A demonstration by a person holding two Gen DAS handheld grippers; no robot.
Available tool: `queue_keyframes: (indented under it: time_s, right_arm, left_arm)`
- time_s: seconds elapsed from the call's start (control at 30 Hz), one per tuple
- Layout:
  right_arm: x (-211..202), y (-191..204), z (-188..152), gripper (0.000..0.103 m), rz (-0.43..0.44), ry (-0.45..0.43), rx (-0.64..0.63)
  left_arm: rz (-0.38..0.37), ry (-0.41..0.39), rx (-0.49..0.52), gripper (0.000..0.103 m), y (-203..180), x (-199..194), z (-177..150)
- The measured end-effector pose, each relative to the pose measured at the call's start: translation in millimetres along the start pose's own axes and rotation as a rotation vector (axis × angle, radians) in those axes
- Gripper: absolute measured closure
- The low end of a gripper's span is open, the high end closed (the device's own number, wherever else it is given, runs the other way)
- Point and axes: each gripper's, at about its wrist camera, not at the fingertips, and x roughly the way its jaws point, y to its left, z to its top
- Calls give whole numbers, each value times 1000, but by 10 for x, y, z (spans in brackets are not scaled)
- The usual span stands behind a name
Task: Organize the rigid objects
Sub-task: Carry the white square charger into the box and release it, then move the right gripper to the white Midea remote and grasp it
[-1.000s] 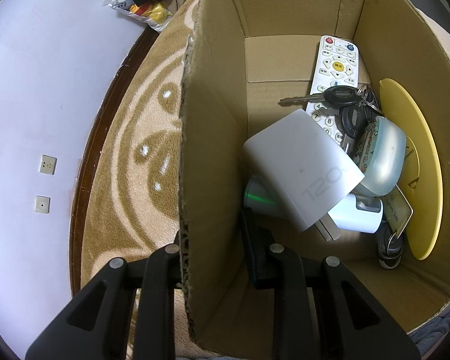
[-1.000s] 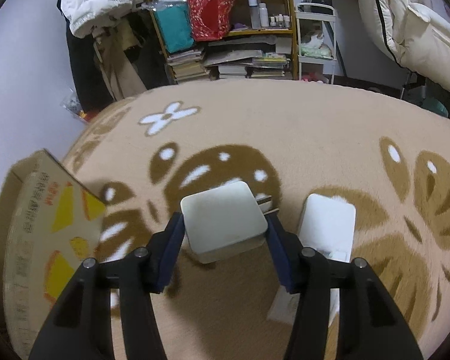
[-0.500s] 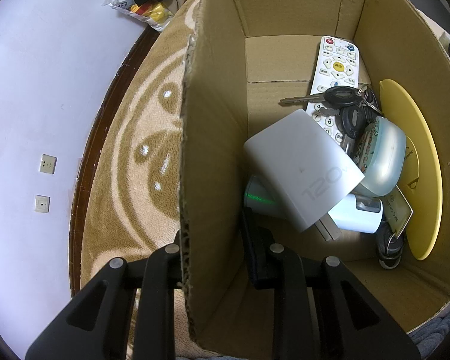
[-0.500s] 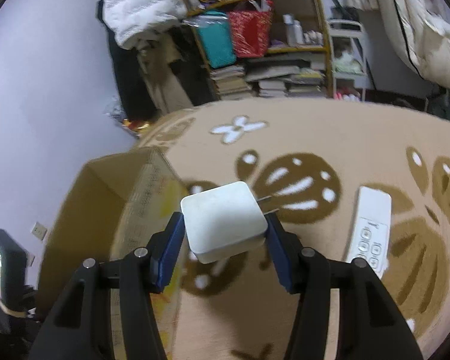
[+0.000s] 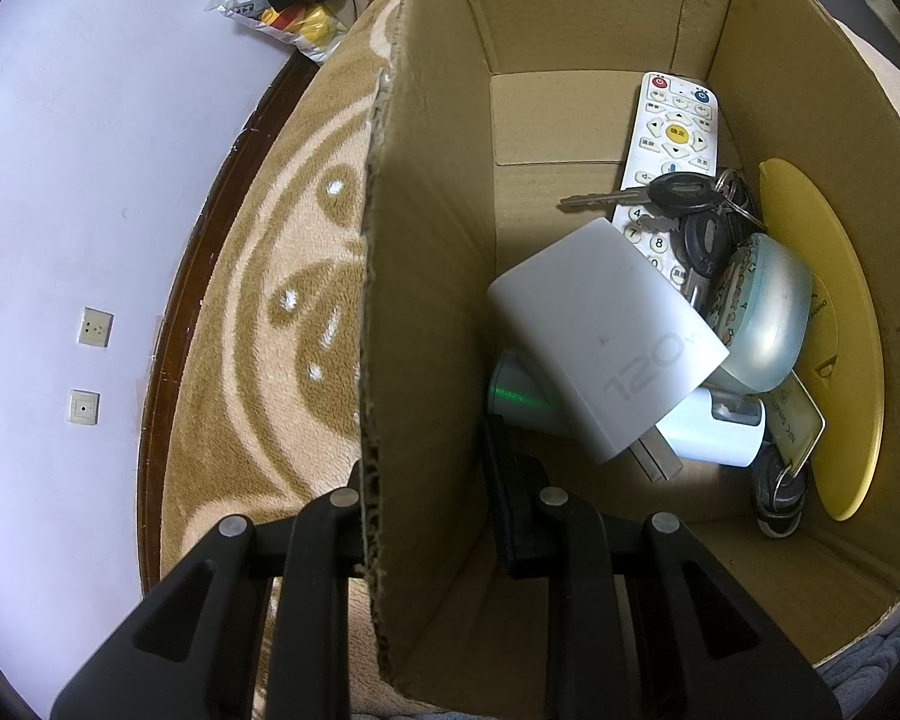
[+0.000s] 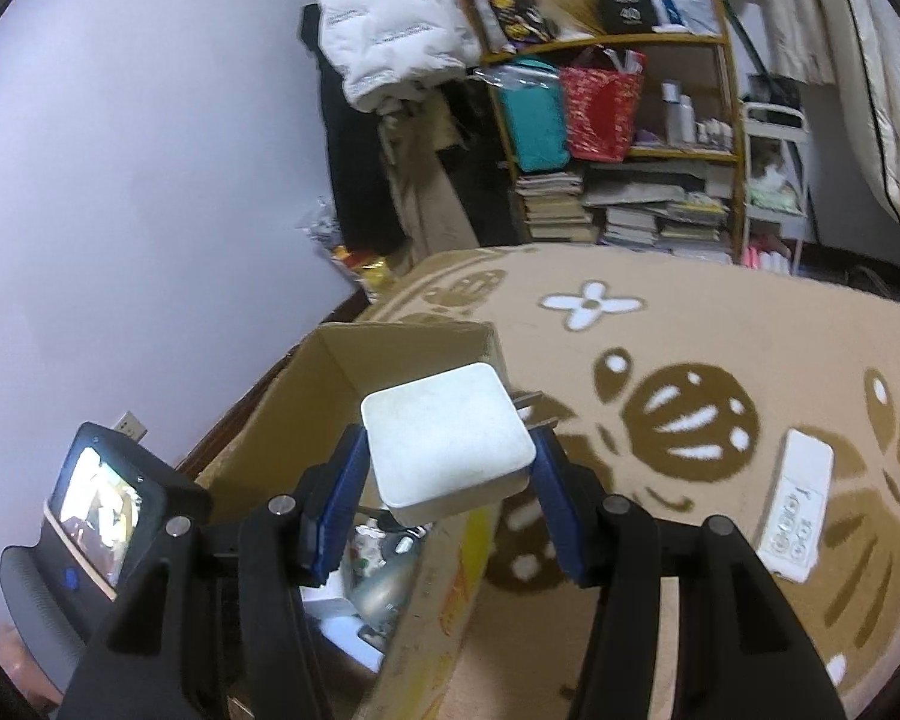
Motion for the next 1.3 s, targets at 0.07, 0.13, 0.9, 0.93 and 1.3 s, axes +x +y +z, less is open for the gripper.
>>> queue_keyframes:
  time_s: [0.07,0.13,0.9,0.93,1.3]
  right_arm:
    - [17,35,-1,45,21,4,-11]
    - [24,83,-10,45,37,4,-29]
    - [216,347,-173,48,25,75,-143]
    - [213,354,-176,48,24,74,-146]
    - [117,295,-103,46,-2,45,-127]
  left_arm:
    - [-1,0,0,80,1,0,2]
    - [-1,0,0,80,-1,-1,-1]
    - [-3,5,-1,79,11,41,-10]
    - [-2,4,0,79,13,41,-10]
    - [2,-3,-1,79,10,41,-9]
